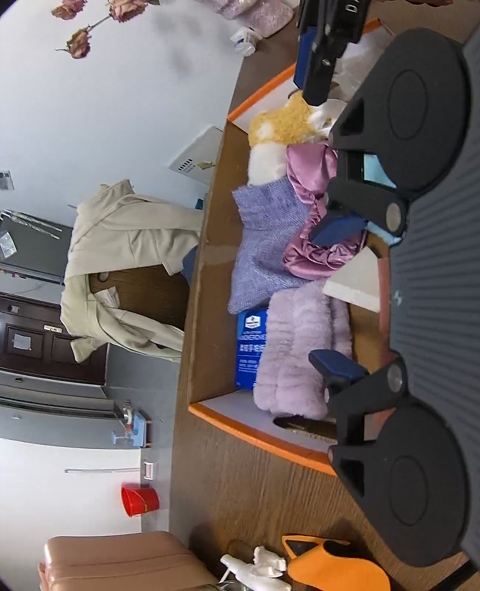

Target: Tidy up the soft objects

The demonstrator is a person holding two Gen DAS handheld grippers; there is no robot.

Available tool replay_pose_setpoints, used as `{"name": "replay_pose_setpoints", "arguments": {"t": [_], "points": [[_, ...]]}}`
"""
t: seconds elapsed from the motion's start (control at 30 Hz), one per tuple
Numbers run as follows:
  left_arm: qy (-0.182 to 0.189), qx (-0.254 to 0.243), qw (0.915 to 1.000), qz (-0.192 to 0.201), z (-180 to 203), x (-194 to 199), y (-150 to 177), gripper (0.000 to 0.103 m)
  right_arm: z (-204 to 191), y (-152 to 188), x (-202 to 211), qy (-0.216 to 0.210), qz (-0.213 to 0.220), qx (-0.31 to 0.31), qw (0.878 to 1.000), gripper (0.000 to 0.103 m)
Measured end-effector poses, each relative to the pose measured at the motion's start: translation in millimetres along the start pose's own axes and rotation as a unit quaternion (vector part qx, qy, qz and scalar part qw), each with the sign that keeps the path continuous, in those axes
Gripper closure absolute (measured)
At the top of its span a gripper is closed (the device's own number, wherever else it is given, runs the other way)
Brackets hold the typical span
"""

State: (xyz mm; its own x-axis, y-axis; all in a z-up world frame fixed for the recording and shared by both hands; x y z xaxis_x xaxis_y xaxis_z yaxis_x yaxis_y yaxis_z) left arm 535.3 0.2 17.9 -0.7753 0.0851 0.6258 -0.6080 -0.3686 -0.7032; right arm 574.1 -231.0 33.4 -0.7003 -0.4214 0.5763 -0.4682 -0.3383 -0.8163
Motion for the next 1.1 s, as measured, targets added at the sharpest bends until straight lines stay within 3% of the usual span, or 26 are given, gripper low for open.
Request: {"name": "replay_pose_setpoints", "arguments": {"t": [0.27, 0.6, 0.7, 0.87, 1.1], "points": [[0.001, -0.023, 0.9987, 0.045, 7, 53, -16, 0.034, -9, -17, 40, 0.011, 0.019, 0.016, 1.000, 0.063], [-0.015, -0.049, 0.9936, 0.101, -2, 138, -13, 0.024, -31, -34, 115, 0.052, 0.038, 0.039, 0.997, 0.043], [-0.021, -0.065, 0.9877, 0.141, -3, 161, -2, 0.018, -46, -27, 129, 0.060, 0.045, 0.043, 0.996, 0.034], [0.005, -0.086, 0.9706, 0.225, -6, 197, 30, 0.004, -73, -2, 163, 0.086, 0.126, 0.039, 0.987, 0.012], [0.012, -0.097, 0.9659, 0.240, -11, 224, 65, 0.004, -107, 43, 188, 0.127, 0.171, 0.043, 0.976, 0.009]]}}
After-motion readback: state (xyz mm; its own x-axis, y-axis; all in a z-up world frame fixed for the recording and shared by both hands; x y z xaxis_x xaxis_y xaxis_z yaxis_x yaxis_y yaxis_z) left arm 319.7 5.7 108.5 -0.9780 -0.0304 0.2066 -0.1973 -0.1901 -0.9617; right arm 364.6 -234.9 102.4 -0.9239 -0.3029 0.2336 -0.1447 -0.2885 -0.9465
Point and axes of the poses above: each gripper's, at about its wrist camera, not at the fingertips, and x roughly against the way its jaws point, z to its right, y to its underside, the point moved 4 cm from there along -x, roughly the way its jaws point, and after that the axes turned 13 degrees about x, right-handed, at the moved point
